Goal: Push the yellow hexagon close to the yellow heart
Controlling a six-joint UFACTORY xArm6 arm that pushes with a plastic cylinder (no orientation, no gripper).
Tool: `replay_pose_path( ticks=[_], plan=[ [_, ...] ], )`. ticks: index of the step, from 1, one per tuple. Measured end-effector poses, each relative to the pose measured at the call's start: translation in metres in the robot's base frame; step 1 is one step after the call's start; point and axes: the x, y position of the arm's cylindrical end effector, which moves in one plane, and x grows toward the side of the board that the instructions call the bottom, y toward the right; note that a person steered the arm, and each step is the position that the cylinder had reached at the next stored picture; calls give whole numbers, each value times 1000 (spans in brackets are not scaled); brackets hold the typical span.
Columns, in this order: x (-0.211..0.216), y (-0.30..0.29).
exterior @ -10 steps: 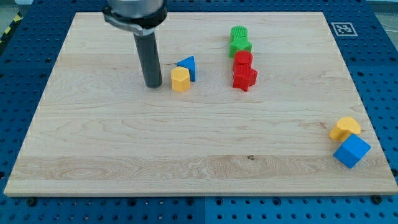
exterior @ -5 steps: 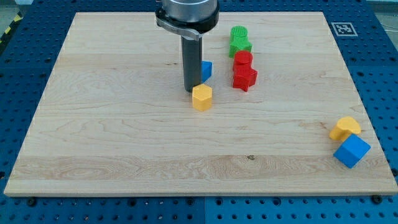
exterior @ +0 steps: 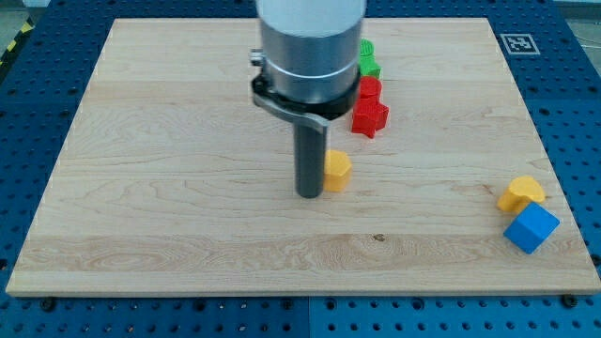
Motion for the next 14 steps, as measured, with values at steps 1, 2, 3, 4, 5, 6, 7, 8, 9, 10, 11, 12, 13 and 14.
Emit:
replay_pose_path(
  ticks=[1, 2, 3, 4, 5, 6, 7, 8, 9, 10, 11, 12, 13, 14],
  plan=[
    [-20, 13],
    [-38, 13],
    [-38, 35],
    [-41, 55],
    [-44, 58],
    [-45, 83],
    [-54, 89],
    [-59, 83],
    [-70, 83],
    [-71, 101],
    [-63, 126],
    [-54, 153],
    [-57, 184],
    [-80, 188]
  ],
)
